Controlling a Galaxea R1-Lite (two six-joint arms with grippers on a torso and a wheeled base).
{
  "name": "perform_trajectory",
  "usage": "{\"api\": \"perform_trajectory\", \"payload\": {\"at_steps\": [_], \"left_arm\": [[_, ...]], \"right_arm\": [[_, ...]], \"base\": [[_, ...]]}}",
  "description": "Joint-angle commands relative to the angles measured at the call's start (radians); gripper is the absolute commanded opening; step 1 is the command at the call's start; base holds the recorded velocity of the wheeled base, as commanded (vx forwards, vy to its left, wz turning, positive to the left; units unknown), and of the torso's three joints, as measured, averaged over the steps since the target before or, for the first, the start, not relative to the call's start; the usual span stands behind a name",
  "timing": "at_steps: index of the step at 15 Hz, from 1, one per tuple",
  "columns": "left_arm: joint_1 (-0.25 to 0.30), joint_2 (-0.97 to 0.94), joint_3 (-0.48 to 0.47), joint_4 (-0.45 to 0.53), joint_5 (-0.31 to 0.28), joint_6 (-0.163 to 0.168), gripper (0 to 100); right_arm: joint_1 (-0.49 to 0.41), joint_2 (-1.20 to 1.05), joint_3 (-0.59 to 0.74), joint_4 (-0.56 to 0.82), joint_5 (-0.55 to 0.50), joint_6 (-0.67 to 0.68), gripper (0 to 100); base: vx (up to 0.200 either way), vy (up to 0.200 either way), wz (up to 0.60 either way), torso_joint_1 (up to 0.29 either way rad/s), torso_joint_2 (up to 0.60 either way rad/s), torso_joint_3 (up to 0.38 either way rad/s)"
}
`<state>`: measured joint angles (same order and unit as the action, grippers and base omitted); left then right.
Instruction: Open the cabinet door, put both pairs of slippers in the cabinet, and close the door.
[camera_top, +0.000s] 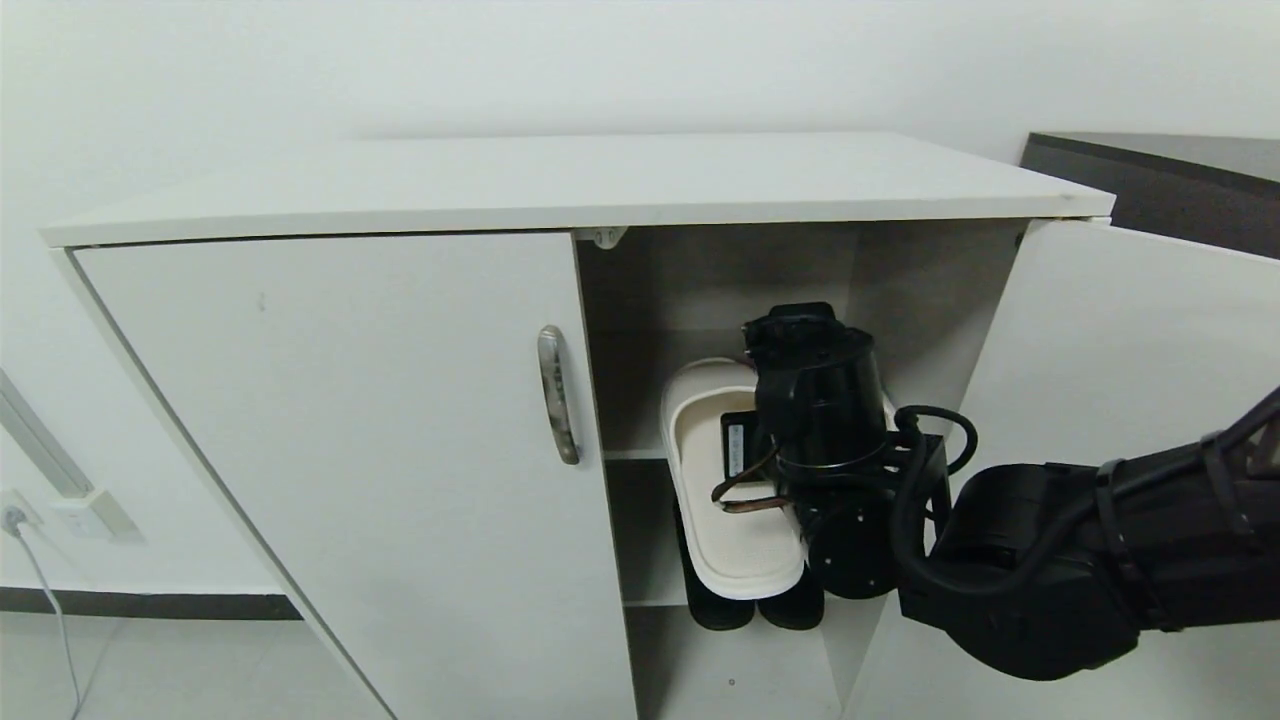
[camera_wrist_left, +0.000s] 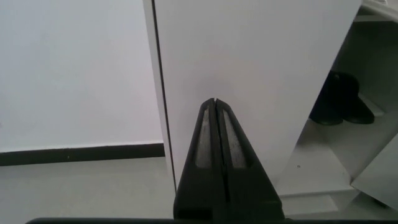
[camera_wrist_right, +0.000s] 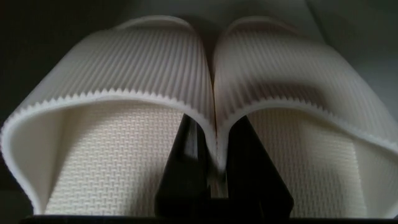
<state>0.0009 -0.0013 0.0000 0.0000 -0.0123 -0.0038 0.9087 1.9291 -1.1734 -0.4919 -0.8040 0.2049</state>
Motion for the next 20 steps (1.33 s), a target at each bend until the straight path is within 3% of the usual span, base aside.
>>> {"api": "perform_trajectory", "payload": {"at_steps": [1,14,20], "left_arm": [[0.001,0.001,0.0,0.0,0.0,0.001,0],[0.001,0.001,0.0,0.0,0.002,-0.001,0],[0.001,0.001,-0.002,0.0,0.002,-0.002,0]], "right_arm": [[-0.013,0.004,-0.018,0.021,0.014,-0.001,0],[-0.157,0.217,-0.437,0.219,0.078,0.005,0],[-0.177,0.263,-0.488,0.219,0.078,-0.001,0]], "base": [[0.0,0.0,0.0,0.0,0.0,0.0],[0.0,0.0,0.0,0.0,0.0,0.0],[0.0,0.0,0.0,0.0,0.0,0.0]]}}
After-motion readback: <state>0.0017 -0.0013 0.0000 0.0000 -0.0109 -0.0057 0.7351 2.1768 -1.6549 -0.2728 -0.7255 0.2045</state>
